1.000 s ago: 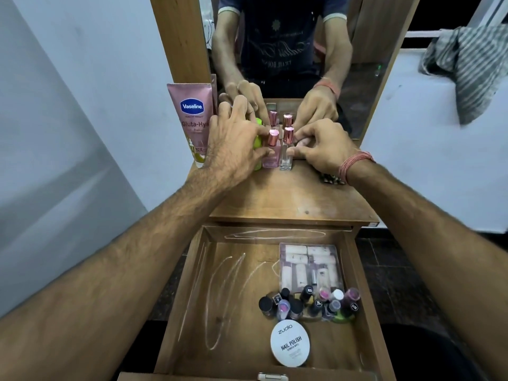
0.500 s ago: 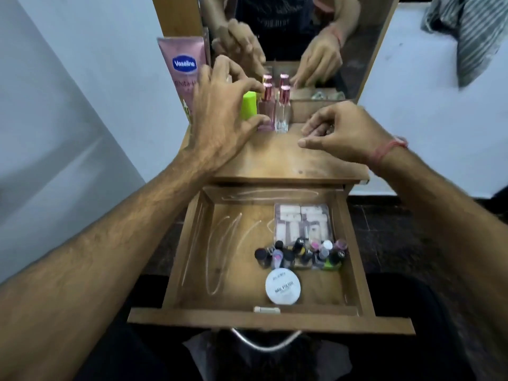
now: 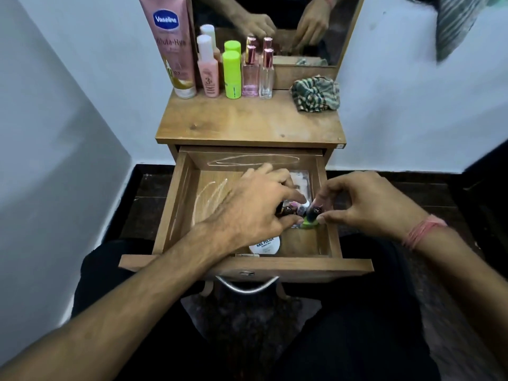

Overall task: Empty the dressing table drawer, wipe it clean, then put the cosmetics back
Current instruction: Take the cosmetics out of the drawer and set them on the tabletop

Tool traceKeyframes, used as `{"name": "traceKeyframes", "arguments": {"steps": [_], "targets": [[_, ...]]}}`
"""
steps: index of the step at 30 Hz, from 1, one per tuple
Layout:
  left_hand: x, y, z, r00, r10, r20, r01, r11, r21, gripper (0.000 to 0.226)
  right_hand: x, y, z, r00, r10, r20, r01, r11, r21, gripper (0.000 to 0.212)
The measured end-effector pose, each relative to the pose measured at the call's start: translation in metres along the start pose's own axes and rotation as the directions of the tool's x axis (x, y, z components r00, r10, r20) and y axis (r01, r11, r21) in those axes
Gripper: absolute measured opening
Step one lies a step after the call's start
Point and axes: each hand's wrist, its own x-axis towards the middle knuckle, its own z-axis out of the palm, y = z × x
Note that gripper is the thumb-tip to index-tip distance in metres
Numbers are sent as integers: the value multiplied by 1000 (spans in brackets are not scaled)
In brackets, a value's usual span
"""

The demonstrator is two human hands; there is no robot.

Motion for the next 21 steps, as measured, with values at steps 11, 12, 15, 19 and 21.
{"name": "traceKeyframes", "arguments": {"steps": [11,12,15,19,21], "targets": [[4,7,7,997,-62,53,60,998,32,30,-12,-11,19,988,1,-155,-14,996,-84,28],[2,6,7,996,-71,57,71,997,9,30,-12,-11,19,987,5,-158,-20,995,-94,27],[-2,4,8,994,-85,62,88,995,-48,30,-11,-12,21,987,8,-161,-29,991,-131,24],[-8,3,4,996,-78,40,83,985,-150,29,-15,-14,15,994,13,-112,-29,990,-138,24],[-10,3,-3,996,-75,46,83,973,-217,27,-19,-17,5,997,23,-78,-30,996,-88,26]]}}
